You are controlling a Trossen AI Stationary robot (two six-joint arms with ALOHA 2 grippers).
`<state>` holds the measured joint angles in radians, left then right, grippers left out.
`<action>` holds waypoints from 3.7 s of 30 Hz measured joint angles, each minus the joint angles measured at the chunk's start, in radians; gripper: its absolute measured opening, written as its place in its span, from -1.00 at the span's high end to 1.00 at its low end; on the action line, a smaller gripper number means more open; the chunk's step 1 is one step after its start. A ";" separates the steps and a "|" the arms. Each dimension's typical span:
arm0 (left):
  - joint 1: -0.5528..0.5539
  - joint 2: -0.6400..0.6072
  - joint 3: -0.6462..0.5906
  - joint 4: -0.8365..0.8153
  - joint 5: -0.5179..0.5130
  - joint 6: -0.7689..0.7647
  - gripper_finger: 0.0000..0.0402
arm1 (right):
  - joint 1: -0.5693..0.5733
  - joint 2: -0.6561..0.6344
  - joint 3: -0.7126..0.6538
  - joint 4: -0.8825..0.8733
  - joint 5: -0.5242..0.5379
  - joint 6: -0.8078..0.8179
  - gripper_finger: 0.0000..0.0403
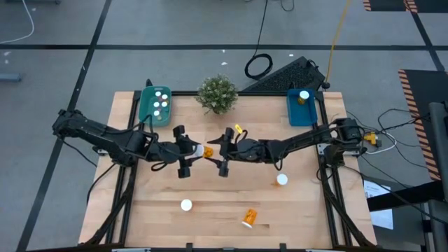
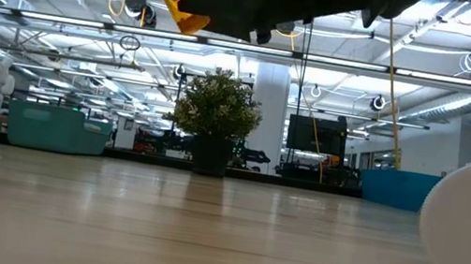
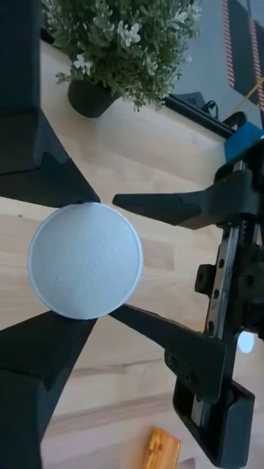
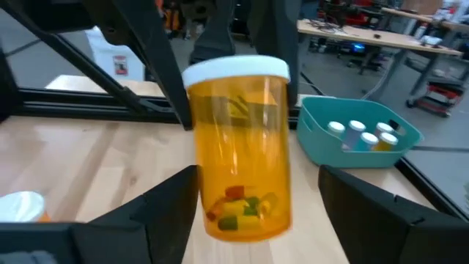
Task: Pick and place medicine bottles into bin by pill shape (circle, oval)
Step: Put the big orange pill bottle into the blue bin
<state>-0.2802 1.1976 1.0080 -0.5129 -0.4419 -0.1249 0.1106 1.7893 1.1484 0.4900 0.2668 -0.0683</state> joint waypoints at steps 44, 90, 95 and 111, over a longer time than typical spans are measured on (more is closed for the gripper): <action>0.002 0.039 0.000 0.245 -0.193 0.143 -0.62 | -0.025 -0.315 -0.362 0.201 -0.140 0.011 0.12; 0.210 0.418 0.000 1.087 0.288 0.333 -0.03 | -0.103 -0.392 -0.570 0.552 -0.224 -0.132 0.11; 0.210 0.418 0.000 1.080 0.288 0.343 0.05 | -0.103 -0.392 -0.570 0.552 -0.222 -0.135 0.11; 0.266 0.422 0.000 0.840 0.201 0.359 0.01 | -0.106 -0.402 -0.568 0.250 -0.064 0.029 -0.48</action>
<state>-0.0147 1.6196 1.0077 0.3276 -0.2413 0.2344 0.0048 1.3873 0.5808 0.7402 0.2027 -0.0388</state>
